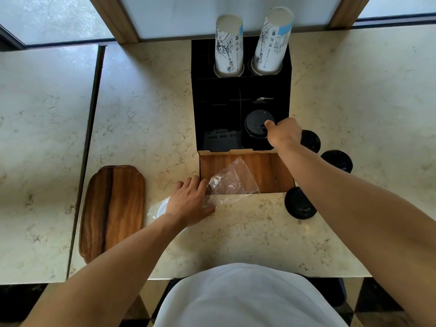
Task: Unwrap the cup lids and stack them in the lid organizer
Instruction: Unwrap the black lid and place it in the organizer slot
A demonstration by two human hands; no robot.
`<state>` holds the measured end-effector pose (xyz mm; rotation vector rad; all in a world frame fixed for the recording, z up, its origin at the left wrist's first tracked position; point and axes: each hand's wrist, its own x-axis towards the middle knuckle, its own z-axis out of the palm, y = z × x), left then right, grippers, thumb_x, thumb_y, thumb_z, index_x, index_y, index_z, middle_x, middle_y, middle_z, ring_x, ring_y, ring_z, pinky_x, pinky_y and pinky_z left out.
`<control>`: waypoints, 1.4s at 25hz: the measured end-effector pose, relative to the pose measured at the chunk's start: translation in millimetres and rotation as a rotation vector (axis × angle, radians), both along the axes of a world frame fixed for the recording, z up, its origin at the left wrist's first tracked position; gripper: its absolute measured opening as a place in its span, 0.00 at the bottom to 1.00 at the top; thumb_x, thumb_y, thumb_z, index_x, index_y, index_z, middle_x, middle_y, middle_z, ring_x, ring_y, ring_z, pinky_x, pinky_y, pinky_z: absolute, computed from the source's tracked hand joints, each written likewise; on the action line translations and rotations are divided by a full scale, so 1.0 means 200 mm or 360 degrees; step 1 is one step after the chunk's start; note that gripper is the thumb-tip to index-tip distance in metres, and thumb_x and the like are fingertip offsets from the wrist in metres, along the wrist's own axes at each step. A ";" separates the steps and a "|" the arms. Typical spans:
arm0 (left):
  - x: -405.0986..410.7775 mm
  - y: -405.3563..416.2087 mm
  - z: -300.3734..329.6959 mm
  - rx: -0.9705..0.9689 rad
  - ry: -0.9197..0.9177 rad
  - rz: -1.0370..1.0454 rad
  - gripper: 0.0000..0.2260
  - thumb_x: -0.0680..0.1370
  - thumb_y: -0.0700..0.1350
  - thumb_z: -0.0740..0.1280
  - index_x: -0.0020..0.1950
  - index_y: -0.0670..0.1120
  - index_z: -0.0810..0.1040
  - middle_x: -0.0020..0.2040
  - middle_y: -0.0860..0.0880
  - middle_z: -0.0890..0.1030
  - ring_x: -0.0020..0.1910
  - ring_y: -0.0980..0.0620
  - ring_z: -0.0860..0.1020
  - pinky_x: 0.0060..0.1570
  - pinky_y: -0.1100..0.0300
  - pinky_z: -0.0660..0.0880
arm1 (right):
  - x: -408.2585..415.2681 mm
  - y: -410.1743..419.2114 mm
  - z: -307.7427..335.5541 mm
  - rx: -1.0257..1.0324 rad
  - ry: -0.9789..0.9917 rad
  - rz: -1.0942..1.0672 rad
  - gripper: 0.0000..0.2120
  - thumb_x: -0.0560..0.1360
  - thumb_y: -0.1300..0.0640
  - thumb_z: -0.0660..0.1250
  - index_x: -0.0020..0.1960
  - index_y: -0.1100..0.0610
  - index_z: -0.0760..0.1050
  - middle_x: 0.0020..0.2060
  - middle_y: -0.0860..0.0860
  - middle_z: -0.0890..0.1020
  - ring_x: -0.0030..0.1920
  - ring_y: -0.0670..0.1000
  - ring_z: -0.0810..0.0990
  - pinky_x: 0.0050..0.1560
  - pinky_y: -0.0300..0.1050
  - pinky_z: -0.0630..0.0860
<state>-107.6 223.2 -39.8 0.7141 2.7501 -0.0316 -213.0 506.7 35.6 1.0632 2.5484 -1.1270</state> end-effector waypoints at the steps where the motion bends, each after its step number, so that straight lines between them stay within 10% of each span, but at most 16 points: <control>1: 0.00 0.00 0.00 0.0003 0.0008 -0.0003 0.35 0.72 0.69 0.59 0.69 0.45 0.71 0.57 0.44 0.76 0.54 0.42 0.76 0.57 0.46 0.73 | -0.01 0.00 0.00 0.0016 0.0002 0.0003 0.14 0.82 0.49 0.64 0.46 0.60 0.74 0.42 0.56 0.78 0.30 0.47 0.72 0.28 0.38 0.63; 10: 0.00 -0.01 -0.02 0.0005 0.0065 -0.0025 0.34 0.71 0.69 0.59 0.66 0.46 0.72 0.55 0.44 0.76 0.51 0.43 0.76 0.53 0.46 0.74 | -0.06 -0.01 0.00 0.0159 -0.0149 0.0132 0.17 0.84 0.54 0.62 0.64 0.67 0.76 0.59 0.63 0.81 0.60 0.60 0.81 0.47 0.44 0.72; 21: 0.00 -0.01 -0.02 0.0004 0.0054 -0.0025 0.34 0.72 0.70 0.60 0.68 0.46 0.70 0.56 0.45 0.76 0.52 0.43 0.76 0.55 0.46 0.73 | -0.07 -0.01 0.03 0.0099 -0.0240 0.0154 0.19 0.83 0.59 0.54 0.66 0.67 0.75 0.64 0.64 0.78 0.66 0.63 0.76 0.61 0.52 0.72; 27: 0.01 -0.01 -0.02 0.0020 0.0083 -0.0046 0.33 0.71 0.70 0.59 0.66 0.47 0.70 0.55 0.45 0.76 0.51 0.43 0.76 0.54 0.46 0.73 | 0.11 -0.01 0.02 0.0147 0.0048 0.0075 0.12 0.83 0.61 0.58 0.57 0.65 0.78 0.52 0.61 0.81 0.53 0.58 0.81 0.45 0.44 0.70; 31: 0.02 0.00 -0.01 0.0071 0.0079 -0.0070 0.32 0.71 0.70 0.58 0.64 0.48 0.71 0.55 0.45 0.76 0.52 0.43 0.76 0.54 0.46 0.73 | 0.32 -0.08 0.00 0.0089 0.0329 0.0025 0.11 0.82 0.61 0.62 0.62 0.61 0.78 0.59 0.56 0.81 0.57 0.53 0.81 0.59 0.46 0.78; 35: 0.06 0.01 -0.01 0.0121 0.0029 -0.0103 0.33 0.71 0.70 0.57 0.65 0.48 0.70 0.57 0.45 0.76 0.54 0.43 0.76 0.56 0.46 0.73 | 0.46 -0.18 -0.09 -0.0570 -0.0109 0.0201 0.08 0.81 0.65 0.65 0.55 0.63 0.82 0.51 0.58 0.85 0.48 0.53 0.86 0.55 0.50 0.84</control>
